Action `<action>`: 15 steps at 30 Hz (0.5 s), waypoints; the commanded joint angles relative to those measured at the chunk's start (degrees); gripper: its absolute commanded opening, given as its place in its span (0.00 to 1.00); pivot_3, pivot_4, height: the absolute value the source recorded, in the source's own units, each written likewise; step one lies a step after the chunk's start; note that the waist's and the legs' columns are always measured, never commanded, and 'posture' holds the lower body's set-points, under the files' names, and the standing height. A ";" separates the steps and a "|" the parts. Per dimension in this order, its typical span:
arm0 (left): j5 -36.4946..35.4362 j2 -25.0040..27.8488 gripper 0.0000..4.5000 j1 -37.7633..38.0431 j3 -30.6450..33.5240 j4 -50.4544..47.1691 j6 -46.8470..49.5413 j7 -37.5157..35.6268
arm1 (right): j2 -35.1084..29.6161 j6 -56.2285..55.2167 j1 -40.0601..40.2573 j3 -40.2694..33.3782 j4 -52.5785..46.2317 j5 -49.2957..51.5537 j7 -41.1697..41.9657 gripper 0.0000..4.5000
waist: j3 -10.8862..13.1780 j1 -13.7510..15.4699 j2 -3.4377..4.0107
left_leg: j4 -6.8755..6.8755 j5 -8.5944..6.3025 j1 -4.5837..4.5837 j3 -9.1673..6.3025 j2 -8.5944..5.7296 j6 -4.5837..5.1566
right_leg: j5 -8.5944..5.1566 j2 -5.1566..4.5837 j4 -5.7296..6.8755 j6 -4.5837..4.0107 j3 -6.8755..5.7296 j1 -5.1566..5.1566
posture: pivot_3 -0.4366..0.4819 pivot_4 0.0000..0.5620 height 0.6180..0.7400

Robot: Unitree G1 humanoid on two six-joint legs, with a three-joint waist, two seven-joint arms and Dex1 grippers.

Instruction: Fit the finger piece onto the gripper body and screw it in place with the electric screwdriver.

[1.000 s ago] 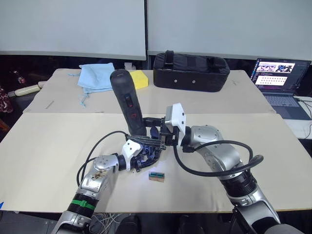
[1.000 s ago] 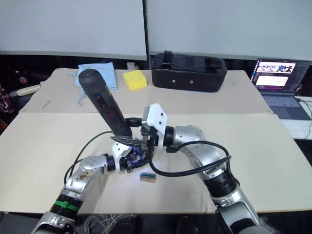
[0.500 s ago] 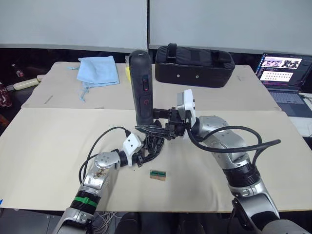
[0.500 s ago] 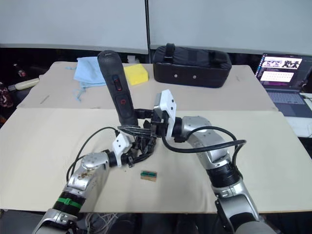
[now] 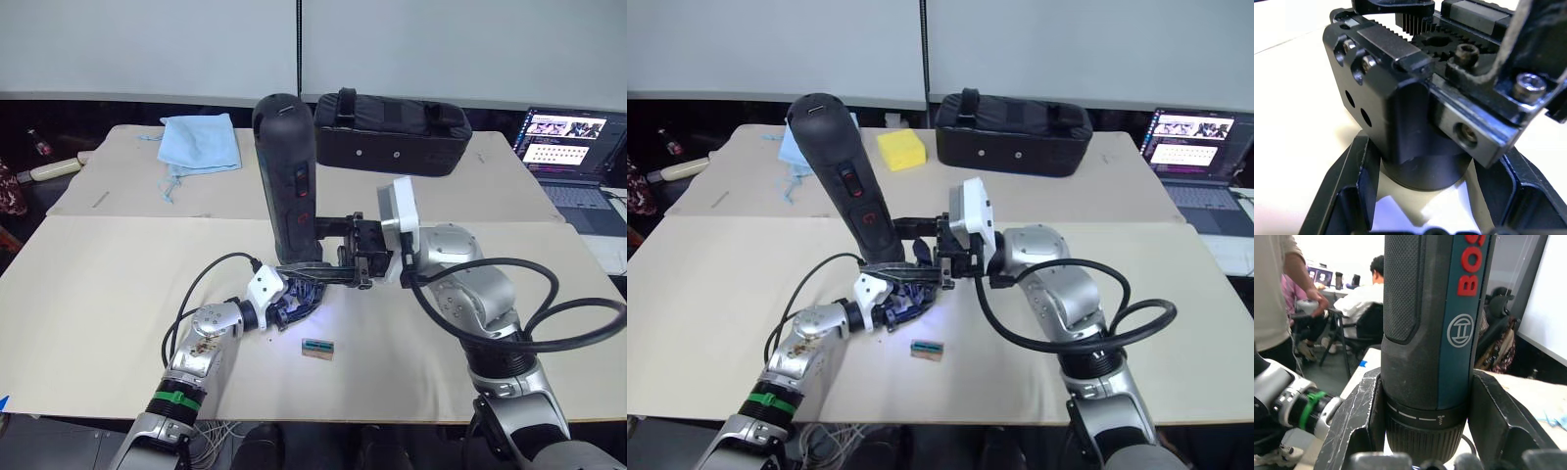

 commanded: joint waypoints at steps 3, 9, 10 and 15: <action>0.29 0.41 0.91 1.40 0.64 1.32 0.24 0.16 | -4.57 5.58 0.08 -7.91 -6.61 9.22 -0.85 0.43 | 0.00 0.02 -0.01 | 0.04 0.00 -0.02 0.01 0.00 0.00 | 0.02 -0.01 -0.02 0.03 0.01 0.01 | 0.48 0.27 1.00; -2.26 3.79 0.99 4.86 3.28 -3.21 -0.16 -2.27 | -11.15 12.89 1.30 -14.64 -10.56 16.68 -4.63 0.43 | 0.02 -0.54 -0.03 | -0.02 0.00 0.00 0.04 0.04 0.01 | 0.07 0.01 0.00 0.12 0.02 -0.04 | 0.48 0.27 1.00; -3.46 4.79 0.99 5.84 4.23 -4.32 -0.26 -3.23 | -13.18 14.08 2.09 -16.22 -10.88 17.51 -4.86 0.43 | 0.02 -0.57 -0.03 | -0.05 0.00 0.03 0.05 0.05 0.01 | 0.04 0.02 0.00 0.08 0.02 -0.04 | 0.48 0.27 1.00; -13.24 12.32 0.99 11.91 11.73 -10.52 -0.08 -12.44 | -26.35 19.00 9.02 -27.01 -8.07 18.65 -3.99 0.43 | 0.17 -0.18 -0.06 | -0.14 -0.03 -0.05 0.07 0.04 -0.04 | -0.08 0.00 -0.02 -0.05 0.01 -0.16 | 0.48 0.27 1.00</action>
